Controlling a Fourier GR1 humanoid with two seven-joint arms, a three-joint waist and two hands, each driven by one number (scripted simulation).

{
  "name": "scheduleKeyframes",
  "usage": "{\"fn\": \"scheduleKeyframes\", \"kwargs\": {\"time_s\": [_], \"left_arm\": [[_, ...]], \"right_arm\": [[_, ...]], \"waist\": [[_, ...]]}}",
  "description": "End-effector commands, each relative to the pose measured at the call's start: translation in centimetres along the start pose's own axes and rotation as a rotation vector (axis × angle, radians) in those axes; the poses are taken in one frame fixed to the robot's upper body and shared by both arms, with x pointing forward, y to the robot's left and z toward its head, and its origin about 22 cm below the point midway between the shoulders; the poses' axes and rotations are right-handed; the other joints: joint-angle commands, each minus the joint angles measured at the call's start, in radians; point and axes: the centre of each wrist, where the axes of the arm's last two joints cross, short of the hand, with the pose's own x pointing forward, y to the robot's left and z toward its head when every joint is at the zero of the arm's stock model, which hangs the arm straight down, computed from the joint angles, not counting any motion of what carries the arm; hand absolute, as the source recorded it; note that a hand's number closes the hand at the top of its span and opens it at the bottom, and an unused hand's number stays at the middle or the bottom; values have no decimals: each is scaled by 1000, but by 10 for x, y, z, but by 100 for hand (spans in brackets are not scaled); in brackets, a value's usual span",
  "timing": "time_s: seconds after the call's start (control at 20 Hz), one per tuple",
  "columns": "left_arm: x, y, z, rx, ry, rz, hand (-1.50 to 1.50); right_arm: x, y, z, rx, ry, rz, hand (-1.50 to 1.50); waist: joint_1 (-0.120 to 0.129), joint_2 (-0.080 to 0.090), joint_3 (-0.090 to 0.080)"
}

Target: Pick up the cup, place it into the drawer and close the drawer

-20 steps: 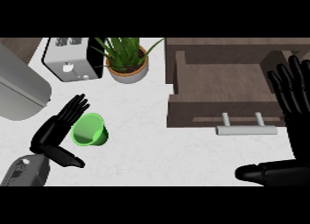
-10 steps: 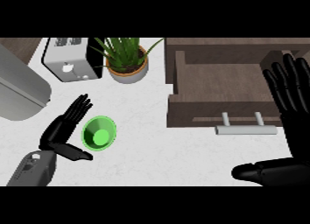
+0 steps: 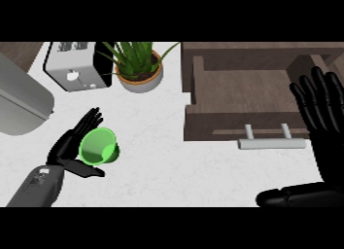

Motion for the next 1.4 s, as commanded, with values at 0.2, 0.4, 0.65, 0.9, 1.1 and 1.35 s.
{"fn": "scheduleKeyframes", "kwargs": {"time_s": [0.2,0.4,0.65,0.9,1.1,1.35], "left_arm": [[-11,-5,3,-74,-99,102,-150],[-8,-10,-10,-86,-106,133,-150],[-18,-22,-8,-76,-84,173,-150],[-22,-15,7,-112,-71,263,-150],[-14,-23,-18,-162,-73,327,-150],[-26,-36,-7,-196,-105,383,150]], "right_arm": [[2,-1,1,3,3,-4,-150],[9,1,-1,24,5,-9,-150],[11,-5,4,-15,5,1,-150],[9,-7,0,23,3,-13,-150],[8,-7,-7,1,3,-19,-150],[-2,-12,0,18,20,-9,-150]], "waist": [[-2,0,0],[-3,0,0],[-5,0,0],[-7,3,-1],[-8,4,-2],[-9,5,-2]]}}
